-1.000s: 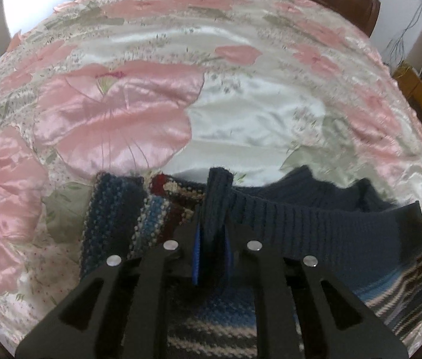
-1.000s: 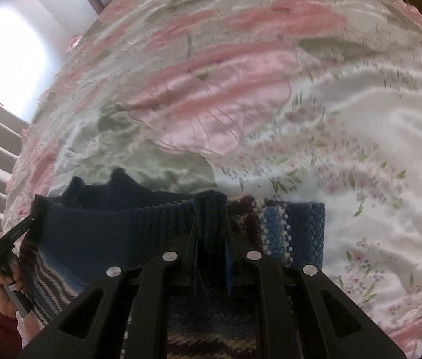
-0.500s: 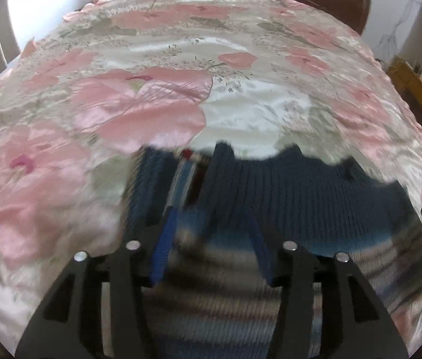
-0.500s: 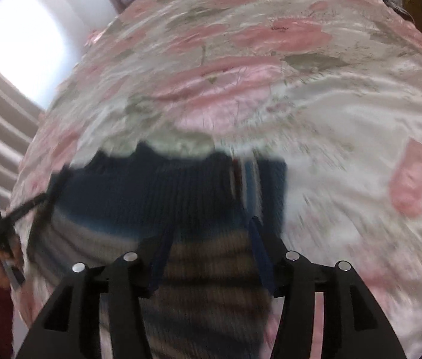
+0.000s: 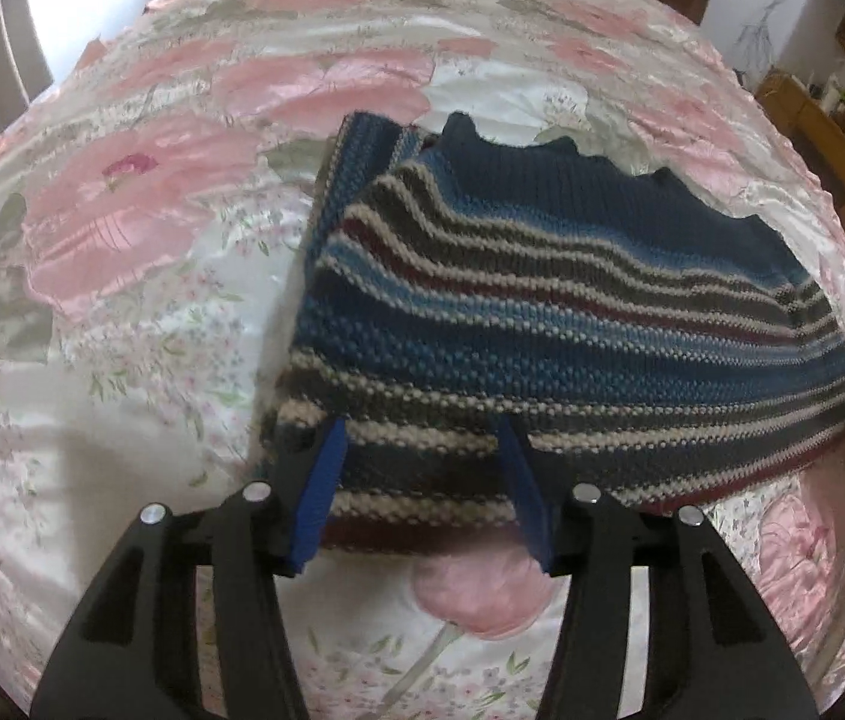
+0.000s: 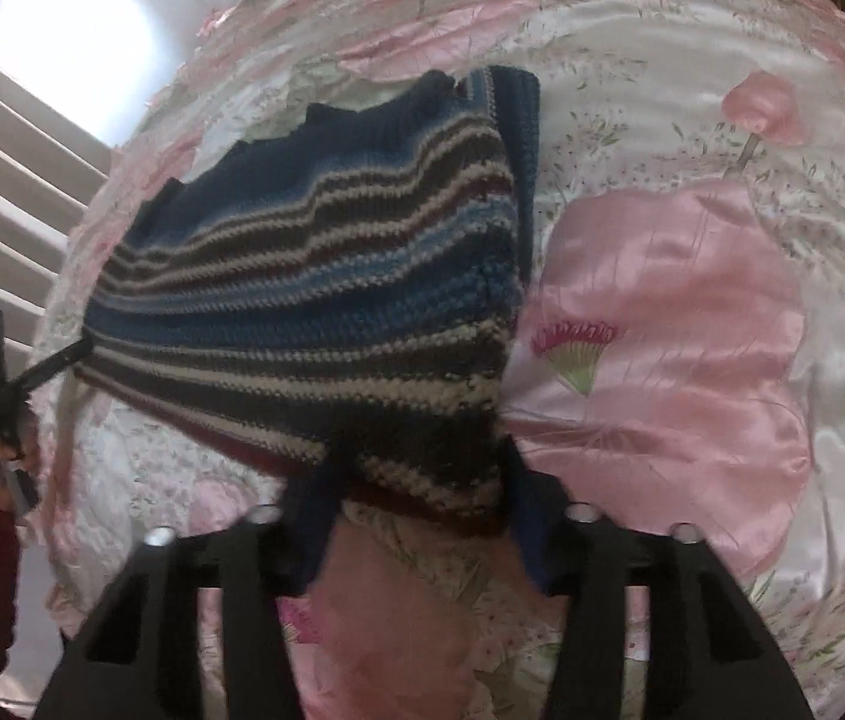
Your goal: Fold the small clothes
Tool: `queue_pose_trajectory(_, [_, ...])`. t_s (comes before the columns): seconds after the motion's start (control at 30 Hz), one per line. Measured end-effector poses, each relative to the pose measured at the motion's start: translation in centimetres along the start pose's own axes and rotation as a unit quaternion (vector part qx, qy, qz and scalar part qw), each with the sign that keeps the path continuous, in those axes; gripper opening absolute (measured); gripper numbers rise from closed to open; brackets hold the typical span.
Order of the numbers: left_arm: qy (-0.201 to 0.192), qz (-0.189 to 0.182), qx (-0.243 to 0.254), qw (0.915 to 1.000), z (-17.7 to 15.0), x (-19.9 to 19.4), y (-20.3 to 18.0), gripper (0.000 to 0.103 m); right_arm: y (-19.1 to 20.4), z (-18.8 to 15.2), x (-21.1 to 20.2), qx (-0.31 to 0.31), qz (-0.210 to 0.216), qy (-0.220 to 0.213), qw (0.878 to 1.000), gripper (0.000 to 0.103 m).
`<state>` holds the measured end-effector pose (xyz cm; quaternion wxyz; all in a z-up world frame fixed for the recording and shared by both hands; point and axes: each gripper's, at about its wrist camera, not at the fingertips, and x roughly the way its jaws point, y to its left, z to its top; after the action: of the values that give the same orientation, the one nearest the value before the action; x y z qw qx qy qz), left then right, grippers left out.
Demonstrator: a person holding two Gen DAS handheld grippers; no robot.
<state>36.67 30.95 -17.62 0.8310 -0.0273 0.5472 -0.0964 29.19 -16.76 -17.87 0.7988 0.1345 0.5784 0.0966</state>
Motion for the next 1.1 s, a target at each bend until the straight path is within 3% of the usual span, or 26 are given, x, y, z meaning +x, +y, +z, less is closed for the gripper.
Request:
queue_pose_trajectory(0.03, [0.003,0.002,-0.006,1.0,0.1,0.1,0.1,0.047,0.1,0.0,-0.1,-0.001,-0.006,-0.002,1.0,0.023])
queue_pose_trajectory(0.1, [0.007,0.0,-0.014,0.9999,0.3,0.2,0.2,0.047,-0.1,0.0,-0.7,0.012,0.008,0.001,1.0,0.013])
queue_pose_trajectory(0.33, [0.018,-0.001,-0.021,0.9996,-0.1,1.1,1.0,0.046,-1.5,-0.8,-0.5,0.016,-0.017,0.016,1.0,0.013])
queue_pose_trajectory(0.47, [0.017,0.005,-0.025,0.9995,-0.5,1.8,1.1,0.046,-2.7,-1.3,0.8,0.049,-0.003,0.015,0.999,0.013])
queue_pose_trajectory(0.7, [0.015,0.02,-0.03,0.9992,-0.5,1.8,0.7,0.046,-2.7,-1.4,1.2,0.06,-0.018,0.011,0.998,0.013])
queue_pose_trajectory(0.8, [0.016,0.027,-0.027,0.9992,-0.5,1.1,0.2,0.046,-2.2,-1.1,0.5,0.062,-0.02,0.013,0.998,0.019])
queue_pose_trajectory(0.87, [0.012,0.024,-0.03,0.9992,-0.6,0.1,0.0,0.047,-1.8,-0.9,-0.6,0.07,-0.012,0.009,0.997,0.035])
queue_pose_trajectory(0.9, [0.008,0.018,-0.033,0.9993,-0.7,-0.5,-0.1,0.047,-1.7,-0.8,-1.2,0.072,-0.011,0.003,0.997,0.05])
queue_pose_trajectory(0.93, [0.004,0.011,-0.035,0.9993,-0.8,-1.1,-0.2,0.048,-1.4,-0.7,-2.2,0.073,-0.008,-0.009,0.997,0.057])
queue_pose_trajectory(1.1, [-0.023,-0.003,-0.006,0.9997,-0.3,-3.9,-2.5,0.053,-1.4,0.4,-4.8,0.09,0.026,-0.032,0.995,0.062])
